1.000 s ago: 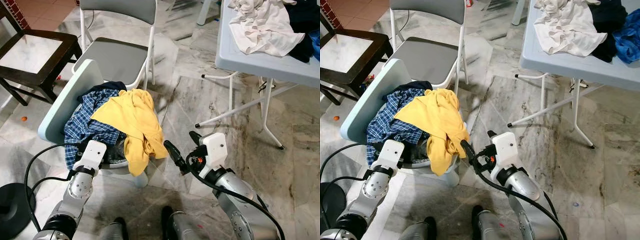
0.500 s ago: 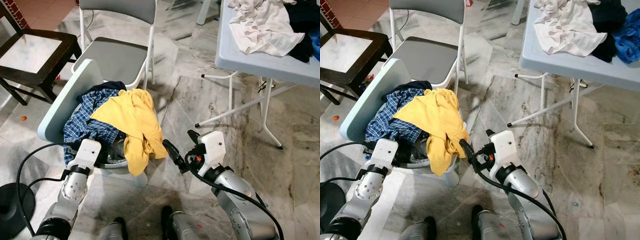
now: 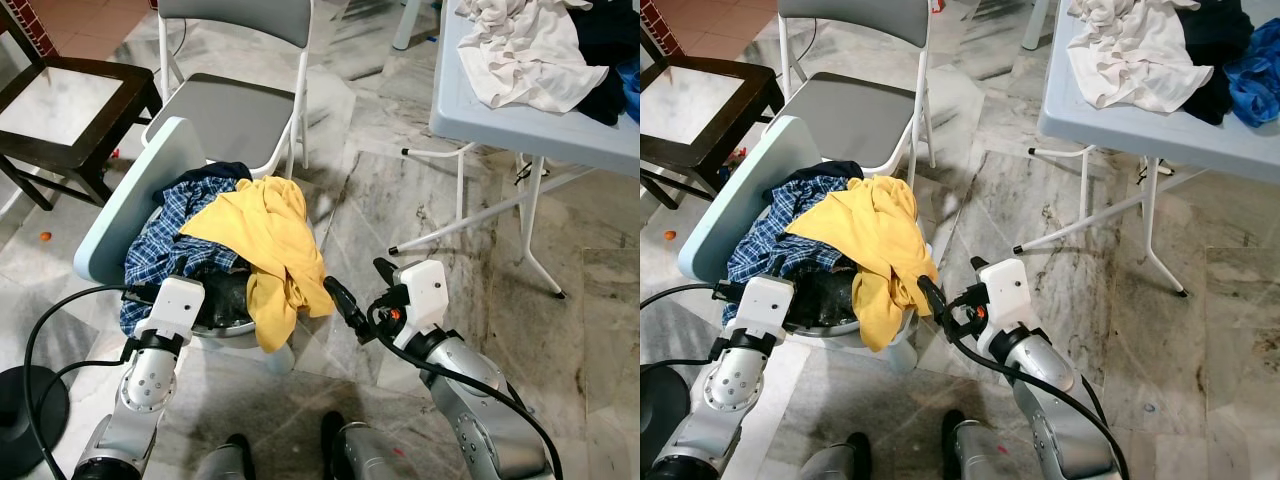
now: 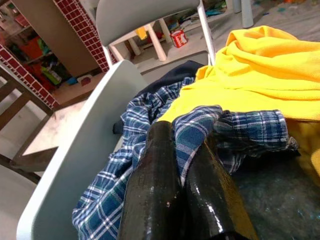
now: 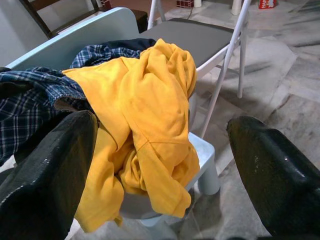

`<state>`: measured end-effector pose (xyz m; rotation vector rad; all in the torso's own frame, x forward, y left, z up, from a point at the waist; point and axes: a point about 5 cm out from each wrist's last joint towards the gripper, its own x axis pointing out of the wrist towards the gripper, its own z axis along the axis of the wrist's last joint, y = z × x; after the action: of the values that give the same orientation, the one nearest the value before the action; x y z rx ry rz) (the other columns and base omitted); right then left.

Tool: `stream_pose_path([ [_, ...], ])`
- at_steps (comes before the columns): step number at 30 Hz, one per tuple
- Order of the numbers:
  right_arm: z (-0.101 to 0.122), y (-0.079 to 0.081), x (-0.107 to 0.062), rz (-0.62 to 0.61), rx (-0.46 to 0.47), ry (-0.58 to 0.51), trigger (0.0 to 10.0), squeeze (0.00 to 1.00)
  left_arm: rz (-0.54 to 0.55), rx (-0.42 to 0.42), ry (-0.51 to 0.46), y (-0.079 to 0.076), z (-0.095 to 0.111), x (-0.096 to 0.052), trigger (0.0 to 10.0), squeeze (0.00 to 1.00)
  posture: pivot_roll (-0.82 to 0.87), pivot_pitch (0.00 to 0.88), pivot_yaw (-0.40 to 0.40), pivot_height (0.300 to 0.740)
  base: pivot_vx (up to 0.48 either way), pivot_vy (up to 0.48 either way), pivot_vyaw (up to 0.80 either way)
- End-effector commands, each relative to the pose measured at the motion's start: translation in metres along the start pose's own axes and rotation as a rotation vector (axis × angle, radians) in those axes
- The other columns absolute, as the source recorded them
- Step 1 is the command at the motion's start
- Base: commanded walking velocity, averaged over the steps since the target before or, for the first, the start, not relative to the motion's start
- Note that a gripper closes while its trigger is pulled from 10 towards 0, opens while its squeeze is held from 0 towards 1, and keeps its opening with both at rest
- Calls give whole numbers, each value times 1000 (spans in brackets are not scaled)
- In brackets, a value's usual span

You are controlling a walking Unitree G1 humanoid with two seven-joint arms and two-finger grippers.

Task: Hang hanger

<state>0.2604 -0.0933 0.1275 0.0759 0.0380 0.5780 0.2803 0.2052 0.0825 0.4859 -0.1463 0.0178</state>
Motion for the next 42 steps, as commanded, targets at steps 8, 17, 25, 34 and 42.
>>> stream_pose_path([
  [8, -4, -3, 5, -3, -1, 4, 10000, 0, 115, 41, -253, 44, 63, 21, 0, 0, 44, 246, -65, 740, 0, 0, 0],
  [17, -6, -1, 10, 9, 2, -1, 10000, 0, 186, 96, -430, 71, 119, 30, 0, 0, 67, 236, -61, 740, 0, 0, 0],
  [25, -9, 0, 10, 15, 5, 2, 10000, 0, 229, 126, -358, 82, 107, 14, 0, 0, 82, 237, -63, 740, 0, 0, 0],
  [34, -11, 0, 15, 49, 4, 12, 10000, 0, 318, 237, -468, 130, 142, 0, 0, 0, 122, 237, -88, 740, 0, 0, 0],
  [42, -11, 2, 21, 67, 2, 8, 10000, 0, 328, 251, -594, 137, 182, 14, 0, 0, 131, 232, -85, 740, 0, 0, 0],
])
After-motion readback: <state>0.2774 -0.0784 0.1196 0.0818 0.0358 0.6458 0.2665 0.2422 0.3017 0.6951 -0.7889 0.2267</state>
